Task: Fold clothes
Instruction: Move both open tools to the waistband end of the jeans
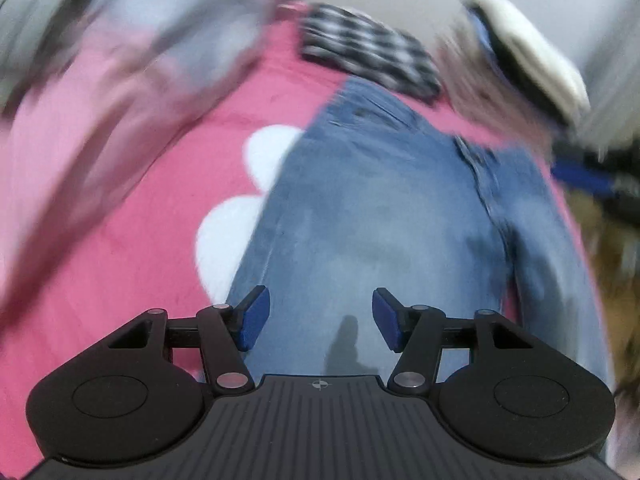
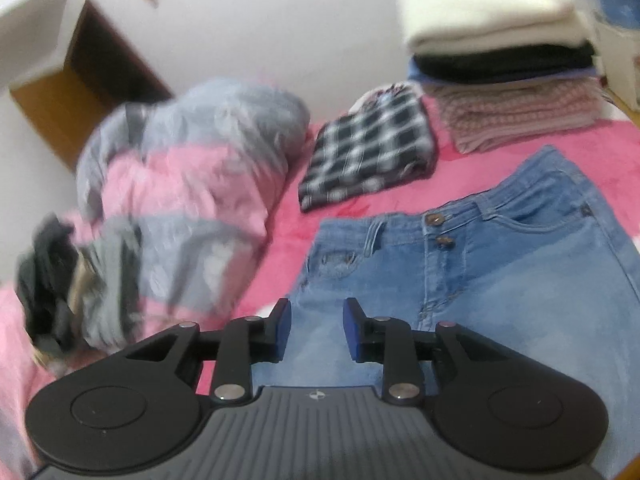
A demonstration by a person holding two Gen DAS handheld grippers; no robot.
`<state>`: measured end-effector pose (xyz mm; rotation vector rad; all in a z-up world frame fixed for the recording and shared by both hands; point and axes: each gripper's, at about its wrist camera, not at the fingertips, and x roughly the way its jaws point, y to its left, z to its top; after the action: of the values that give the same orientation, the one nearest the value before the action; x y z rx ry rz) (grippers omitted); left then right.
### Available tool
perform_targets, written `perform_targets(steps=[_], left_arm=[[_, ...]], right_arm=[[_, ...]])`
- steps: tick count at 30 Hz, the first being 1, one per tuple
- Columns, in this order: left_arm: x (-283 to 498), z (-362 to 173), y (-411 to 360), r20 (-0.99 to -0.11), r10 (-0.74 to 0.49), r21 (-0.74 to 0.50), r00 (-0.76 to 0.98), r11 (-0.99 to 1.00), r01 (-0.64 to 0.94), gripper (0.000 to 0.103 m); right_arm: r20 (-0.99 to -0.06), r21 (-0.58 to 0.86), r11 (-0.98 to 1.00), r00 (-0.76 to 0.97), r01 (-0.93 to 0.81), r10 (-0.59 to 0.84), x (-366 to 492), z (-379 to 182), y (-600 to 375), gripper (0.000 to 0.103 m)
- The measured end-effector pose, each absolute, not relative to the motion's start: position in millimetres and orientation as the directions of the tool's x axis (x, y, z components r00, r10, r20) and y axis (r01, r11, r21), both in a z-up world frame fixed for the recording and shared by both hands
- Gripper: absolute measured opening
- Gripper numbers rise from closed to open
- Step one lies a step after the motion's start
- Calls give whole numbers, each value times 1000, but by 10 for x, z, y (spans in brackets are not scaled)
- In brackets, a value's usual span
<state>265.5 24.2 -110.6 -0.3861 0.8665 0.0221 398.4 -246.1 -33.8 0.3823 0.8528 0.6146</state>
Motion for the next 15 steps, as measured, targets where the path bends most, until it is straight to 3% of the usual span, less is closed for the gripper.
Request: perform_targets(steps=[5,15], left_arm=[[2537,-1160,200,-709,-109,-258,697,960,-112,57],[2428,-1293,560,-655,-150,-371,741,917,-143,57]], right_arm=[[-616,532,750,428,-393,661,4117,-321,-1990,32],[-690,533,750,311,-392,653,4439,-472,-1184,38]])
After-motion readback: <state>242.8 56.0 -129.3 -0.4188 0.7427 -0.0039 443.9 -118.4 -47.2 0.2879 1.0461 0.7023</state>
